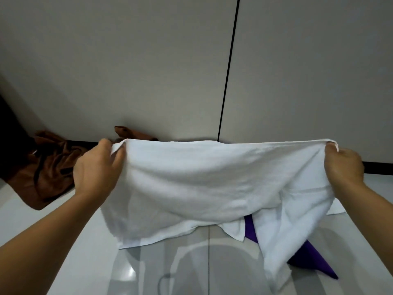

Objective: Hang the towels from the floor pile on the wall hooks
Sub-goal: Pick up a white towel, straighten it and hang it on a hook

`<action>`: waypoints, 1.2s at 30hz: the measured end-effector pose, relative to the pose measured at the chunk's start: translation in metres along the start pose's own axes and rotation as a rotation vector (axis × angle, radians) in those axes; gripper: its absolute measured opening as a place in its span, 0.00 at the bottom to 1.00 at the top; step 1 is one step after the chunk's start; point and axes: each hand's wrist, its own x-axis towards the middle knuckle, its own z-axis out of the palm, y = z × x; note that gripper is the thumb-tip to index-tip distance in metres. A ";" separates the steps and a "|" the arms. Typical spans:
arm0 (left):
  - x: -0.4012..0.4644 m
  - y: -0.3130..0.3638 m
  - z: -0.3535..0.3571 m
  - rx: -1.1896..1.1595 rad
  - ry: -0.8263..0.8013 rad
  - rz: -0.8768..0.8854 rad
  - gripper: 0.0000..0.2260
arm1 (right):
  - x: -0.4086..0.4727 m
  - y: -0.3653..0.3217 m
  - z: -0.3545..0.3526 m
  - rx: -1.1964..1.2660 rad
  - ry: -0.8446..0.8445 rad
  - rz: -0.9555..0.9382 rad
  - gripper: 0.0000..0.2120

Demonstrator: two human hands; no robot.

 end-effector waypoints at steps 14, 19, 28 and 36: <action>0.010 -0.038 -0.003 -0.171 0.209 -0.554 0.22 | -0.011 0.052 0.008 -0.798 -0.097 -0.974 0.15; 0.015 -0.052 0.006 -0.229 0.245 -0.589 0.25 | -0.004 0.067 0.000 -0.644 -0.084 -0.618 0.10; 0.014 -0.053 0.001 -0.230 0.237 -0.577 0.22 | 0.018 0.074 -0.011 -0.242 0.081 -0.093 0.13; 0.015 -0.053 -0.002 -0.248 0.246 -0.592 0.23 | 0.016 0.079 -0.022 -0.149 0.090 0.088 0.18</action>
